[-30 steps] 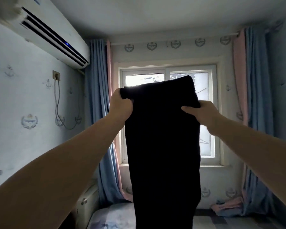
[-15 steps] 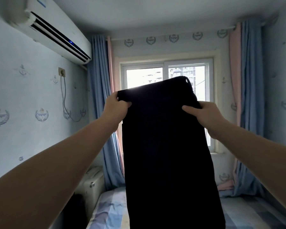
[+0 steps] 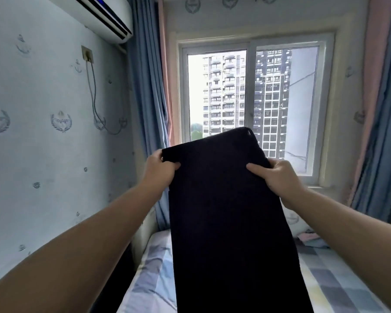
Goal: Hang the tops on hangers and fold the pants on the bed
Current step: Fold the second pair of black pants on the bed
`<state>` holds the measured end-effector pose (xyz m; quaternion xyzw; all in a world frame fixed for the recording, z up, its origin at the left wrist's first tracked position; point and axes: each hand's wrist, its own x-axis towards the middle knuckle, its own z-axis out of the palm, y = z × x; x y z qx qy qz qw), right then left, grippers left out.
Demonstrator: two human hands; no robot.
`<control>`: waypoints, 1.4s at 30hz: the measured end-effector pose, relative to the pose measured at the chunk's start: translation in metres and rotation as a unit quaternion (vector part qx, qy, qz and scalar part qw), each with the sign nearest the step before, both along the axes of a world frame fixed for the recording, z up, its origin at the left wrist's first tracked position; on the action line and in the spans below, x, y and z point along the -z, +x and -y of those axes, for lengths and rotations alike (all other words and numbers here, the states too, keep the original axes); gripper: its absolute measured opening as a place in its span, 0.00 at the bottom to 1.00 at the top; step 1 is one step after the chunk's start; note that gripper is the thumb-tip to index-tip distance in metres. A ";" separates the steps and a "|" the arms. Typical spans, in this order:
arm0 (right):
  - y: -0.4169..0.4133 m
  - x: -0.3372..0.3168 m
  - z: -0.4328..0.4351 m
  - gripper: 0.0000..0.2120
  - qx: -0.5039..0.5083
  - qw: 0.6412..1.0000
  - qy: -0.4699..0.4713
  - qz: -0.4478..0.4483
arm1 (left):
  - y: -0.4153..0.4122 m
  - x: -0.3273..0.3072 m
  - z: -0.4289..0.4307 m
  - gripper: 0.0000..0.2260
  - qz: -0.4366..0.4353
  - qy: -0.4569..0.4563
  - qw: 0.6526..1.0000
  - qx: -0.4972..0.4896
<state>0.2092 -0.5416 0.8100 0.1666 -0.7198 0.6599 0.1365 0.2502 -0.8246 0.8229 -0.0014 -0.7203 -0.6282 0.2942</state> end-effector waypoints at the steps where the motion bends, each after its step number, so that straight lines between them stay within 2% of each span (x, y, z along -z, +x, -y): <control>1: -0.019 0.016 0.012 0.06 0.000 1.000 0.010 0.017 | -0.020 0.020 0.012 0.12 0.014 0.002 1.000 -0.004; 7: -0.152 0.159 0.081 0.07 0.029 0.984 0.117 0.132 | -0.156 0.170 0.082 0.10 0.129 -0.011 0.991 -0.035; 13: -0.274 0.340 0.138 0.08 0.055 0.924 0.289 0.243 | -0.283 0.370 0.132 0.13 0.274 -0.007 0.961 -0.033; 16: -0.335 0.423 0.167 0.03 0.060 0.911 0.310 0.266 | -0.337 0.465 0.156 0.09 0.302 -0.028 0.951 -0.056; 19: -0.394 0.508 0.189 0.03 0.070 0.905 0.309 0.285 | -0.393 0.551 0.176 0.06 0.328 -0.091 0.937 -0.077; 22: -0.442 0.590 0.205 0.02 0.085 0.902 0.292 0.306 | -0.440 0.623 0.188 0.04 0.337 -0.080 0.935 -0.081; 25: -0.474 0.658 0.214 0.09 0.094 0.897 0.280 0.328 | -0.467 0.684 0.183 0.18 0.337 -0.058 0.938 -0.066; 27: -0.478 0.697 0.217 0.18 0.102 0.888 0.298 0.335 | -0.467 0.723 0.173 0.25 0.361 -0.077 0.929 -0.031; 31: -0.432 0.751 0.215 0.28 0.044 0.882 0.304 0.356 | -0.424 0.788 0.150 0.27 0.402 -0.117 0.907 0.048; 36: -0.356 0.763 0.188 0.31 -0.037 0.860 0.387 0.330 | -0.355 0.806 0.116 0.27 0.418 -0.178 0.886 0.092; 42: -0.276 0.736 0.135 0.30 -0.105 0.827 0.448 0.322 | -0.256 0.786 0.059 0.31 0.492 -0.134 0.847 0.148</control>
